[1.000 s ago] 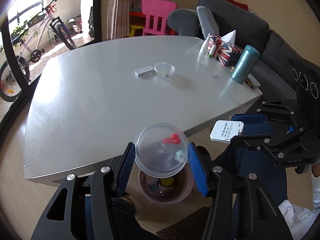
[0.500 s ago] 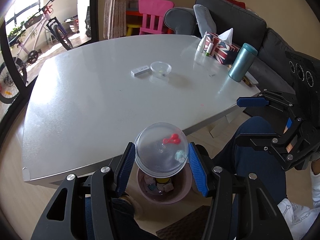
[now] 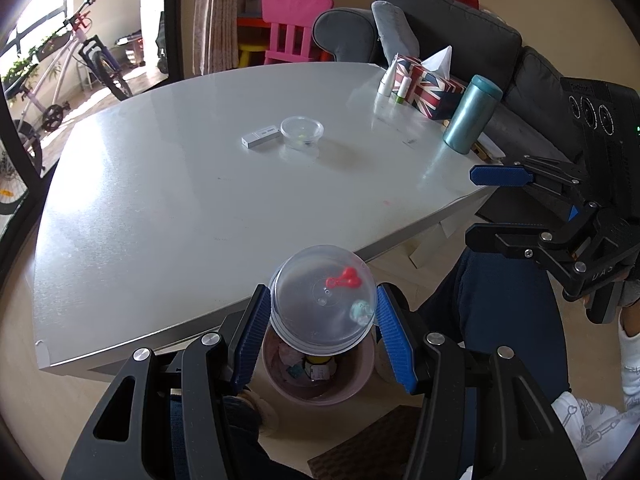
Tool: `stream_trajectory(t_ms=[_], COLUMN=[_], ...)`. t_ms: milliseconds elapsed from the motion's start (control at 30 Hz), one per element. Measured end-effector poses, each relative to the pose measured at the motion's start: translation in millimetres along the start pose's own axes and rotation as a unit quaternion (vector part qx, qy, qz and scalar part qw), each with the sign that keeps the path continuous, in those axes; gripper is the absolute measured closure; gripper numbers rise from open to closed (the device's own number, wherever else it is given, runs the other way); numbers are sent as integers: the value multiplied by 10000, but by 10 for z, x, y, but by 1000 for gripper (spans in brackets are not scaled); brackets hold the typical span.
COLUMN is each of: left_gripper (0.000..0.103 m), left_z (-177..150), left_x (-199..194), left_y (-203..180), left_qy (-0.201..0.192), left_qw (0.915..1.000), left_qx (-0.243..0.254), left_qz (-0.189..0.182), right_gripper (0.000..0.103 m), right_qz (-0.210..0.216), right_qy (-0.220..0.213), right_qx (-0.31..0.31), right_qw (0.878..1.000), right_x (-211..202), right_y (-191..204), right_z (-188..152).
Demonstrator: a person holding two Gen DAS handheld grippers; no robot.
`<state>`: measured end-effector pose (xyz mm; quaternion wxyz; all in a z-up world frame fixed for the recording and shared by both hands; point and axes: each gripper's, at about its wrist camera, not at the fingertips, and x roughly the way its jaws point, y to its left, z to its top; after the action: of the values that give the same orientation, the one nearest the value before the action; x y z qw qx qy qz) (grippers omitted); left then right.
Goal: Collect trash
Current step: 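Hold the clear container above the pink bin with the left tool, then open the left tool to drop the clear container into the bin, then move both open tools back over the table toward the small clear bowl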
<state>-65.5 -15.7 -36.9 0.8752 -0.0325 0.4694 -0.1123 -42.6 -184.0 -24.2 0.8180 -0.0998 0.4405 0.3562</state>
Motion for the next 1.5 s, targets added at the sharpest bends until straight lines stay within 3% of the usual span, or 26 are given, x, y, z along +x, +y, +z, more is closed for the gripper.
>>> stream_trajectory(t_ms=[633,667,700,733,1500], left_gripper=[48,35,11,8,7], left_z=[21,19,22,23,131], left_x=[106,108,102,89,130], left_y=[-104,-103,-98,-93,131], left_qy=[135,129,96,37,-55], left_qw=[9996,9996,9996,9996,9998], left_qx=[123,114,87,50,-185], left_qz=[-196,-207,-236,-287,75], right_gripper=[13,13,13,13,8], right_qz=[-118,-115,-121,-125,-211], right_qy=[-118,-122,-126,-128,-151], right_qx=[234,241,244,247,400], right_qw=[9996,9996,9996,9995,9989], right_x=[-90,-93,-97,-98,0], right_y=[-202,-209,-212,-217,-275], right_z=[7,11,12,12,52])
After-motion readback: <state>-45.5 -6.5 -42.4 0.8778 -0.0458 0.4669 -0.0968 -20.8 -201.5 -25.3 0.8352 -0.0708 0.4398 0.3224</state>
